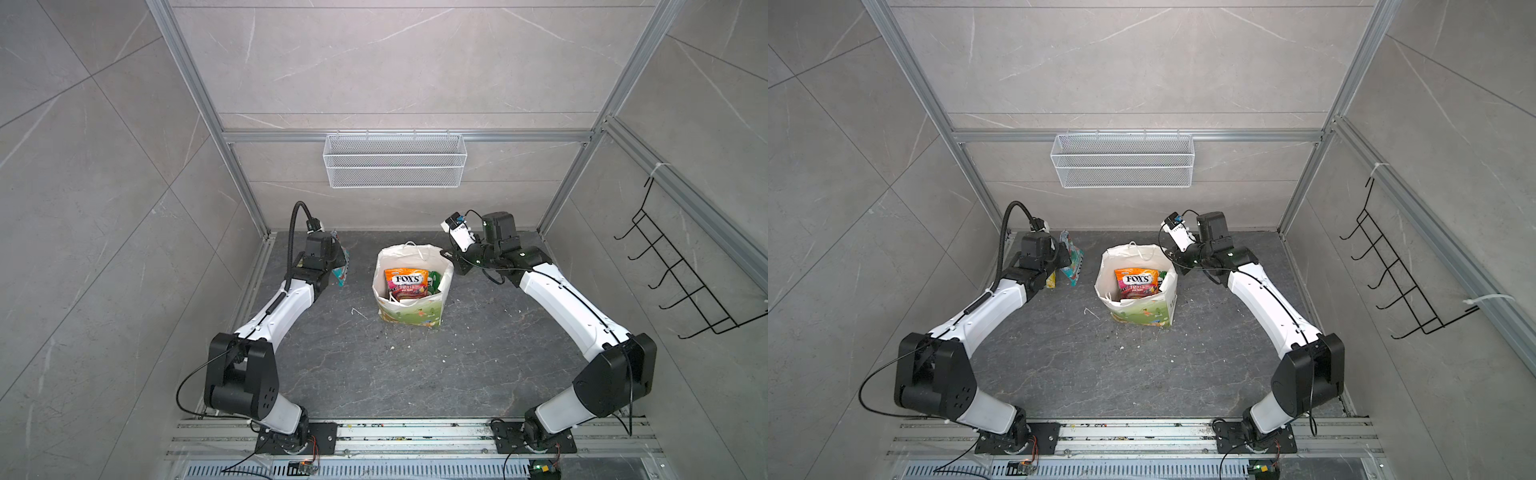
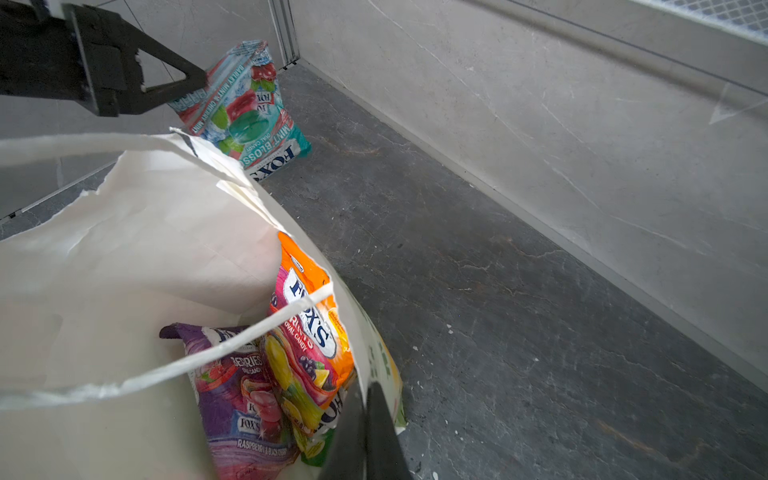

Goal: Take the snacks out of the paper bag
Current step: Place the snack at the top-left of the table.

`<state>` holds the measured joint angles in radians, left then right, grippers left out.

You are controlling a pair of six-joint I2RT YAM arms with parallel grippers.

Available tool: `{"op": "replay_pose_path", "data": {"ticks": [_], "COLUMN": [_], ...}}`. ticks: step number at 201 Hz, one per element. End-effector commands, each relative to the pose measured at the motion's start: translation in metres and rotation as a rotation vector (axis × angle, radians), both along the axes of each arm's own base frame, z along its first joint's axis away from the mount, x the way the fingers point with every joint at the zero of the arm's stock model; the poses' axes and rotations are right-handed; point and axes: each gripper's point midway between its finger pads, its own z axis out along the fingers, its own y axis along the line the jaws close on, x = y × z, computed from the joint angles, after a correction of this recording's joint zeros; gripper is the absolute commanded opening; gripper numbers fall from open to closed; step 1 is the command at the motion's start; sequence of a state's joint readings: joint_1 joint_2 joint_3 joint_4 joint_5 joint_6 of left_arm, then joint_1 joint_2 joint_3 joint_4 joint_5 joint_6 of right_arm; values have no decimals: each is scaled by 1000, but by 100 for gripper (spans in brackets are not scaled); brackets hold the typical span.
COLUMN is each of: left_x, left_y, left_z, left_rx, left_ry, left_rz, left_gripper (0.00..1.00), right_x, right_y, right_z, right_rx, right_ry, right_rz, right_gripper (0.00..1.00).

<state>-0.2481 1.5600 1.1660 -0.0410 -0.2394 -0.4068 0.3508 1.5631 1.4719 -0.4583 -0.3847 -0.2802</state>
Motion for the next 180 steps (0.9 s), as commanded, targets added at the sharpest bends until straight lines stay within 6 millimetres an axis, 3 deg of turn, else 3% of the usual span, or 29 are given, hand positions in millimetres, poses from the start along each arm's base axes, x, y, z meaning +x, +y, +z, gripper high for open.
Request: {"op": "replay_pose_path", "data": {"ticks": [1, 41, 72, 92, 120, 180], "left_x": [26, 48, 58, 56, 53, 42], "left_y": [-3, -21, -36, -33, -17, -5], "left_z": [17, -6, -12, -16, -39, -74], "left_rx": [-84, -171, -229, -218, -222, -68], "left_ry": [-114, -89, -87, -90, -34, 119], "left_rz": [54, 25, -11, 7, 48, 5], "left_gripper": [0, 0, 0, 0, 0, 0], "right_x": [8, 8, 10, 8, 9, 8], "right_y": [-1, -2, -5, -5, -5, -6], "right_z": [27, 28, 28, 28, 27, 29], "right_rx": [33, 30, 18, 15, 15, 16], "right_ry": [-91, -95, -92, -95, -94, -95], "right_rz": [-10, -15, -32, -30, -30, -34], "right_gripper": [0, 0, 0, 0, 0, 0]}}
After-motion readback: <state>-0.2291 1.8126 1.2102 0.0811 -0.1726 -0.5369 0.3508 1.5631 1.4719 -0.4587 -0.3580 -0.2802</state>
